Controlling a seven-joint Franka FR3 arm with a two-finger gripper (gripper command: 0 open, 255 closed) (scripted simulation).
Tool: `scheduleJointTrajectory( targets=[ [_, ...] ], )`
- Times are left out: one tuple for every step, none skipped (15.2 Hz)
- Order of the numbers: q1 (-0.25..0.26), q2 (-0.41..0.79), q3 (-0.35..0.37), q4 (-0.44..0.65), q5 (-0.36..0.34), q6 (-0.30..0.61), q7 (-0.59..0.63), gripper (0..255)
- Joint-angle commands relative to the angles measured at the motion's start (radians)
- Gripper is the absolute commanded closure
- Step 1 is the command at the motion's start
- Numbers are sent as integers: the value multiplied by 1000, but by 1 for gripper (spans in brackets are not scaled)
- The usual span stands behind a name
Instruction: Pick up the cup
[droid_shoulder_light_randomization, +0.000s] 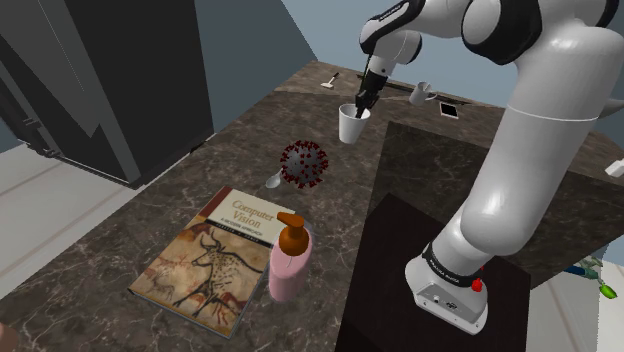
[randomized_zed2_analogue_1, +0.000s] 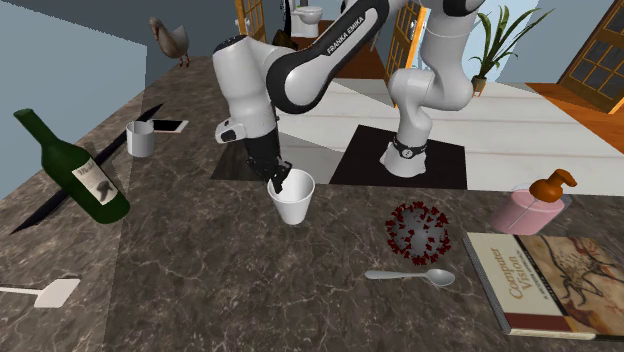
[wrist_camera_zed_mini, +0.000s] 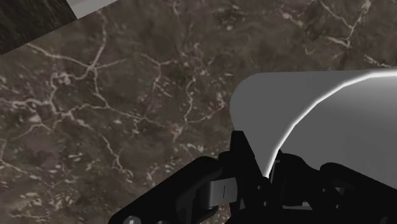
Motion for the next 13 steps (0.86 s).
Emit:
scheduleJointTrajectory(
  targets=[
    [2, -12, -3, 14, -11, -22, 11, 255],
    [3, -19, -4, 20, -17, -33, 16, 255],
    [4, -25, -6, 27, -22, -44, 21, 255],
    [5, -31, -7, 33, -27, -55, 26, 255],
    [6, -37, -8, 40, -32, -66, 31, 255],
    [7, -42, -10, 48, -37, -77, 36, 255],
    [8, -48, -11, 55, -42, -88, 41, 255],
    [8, -53, -12, 63, -46, -100, 45, 255],
    [9, -58, -12, 71, -51, -111, 50, 255],
    [9, -62, -13, 79, -55, -123, 54, 255],
    [10, -67, -14, 88, -59, -134, 59, 255],
    [10, -68, -14, 89, -59, -136, 59, 255],
    [10, -68, -14, 89, -59, -136, 59, 255]
  ],
)
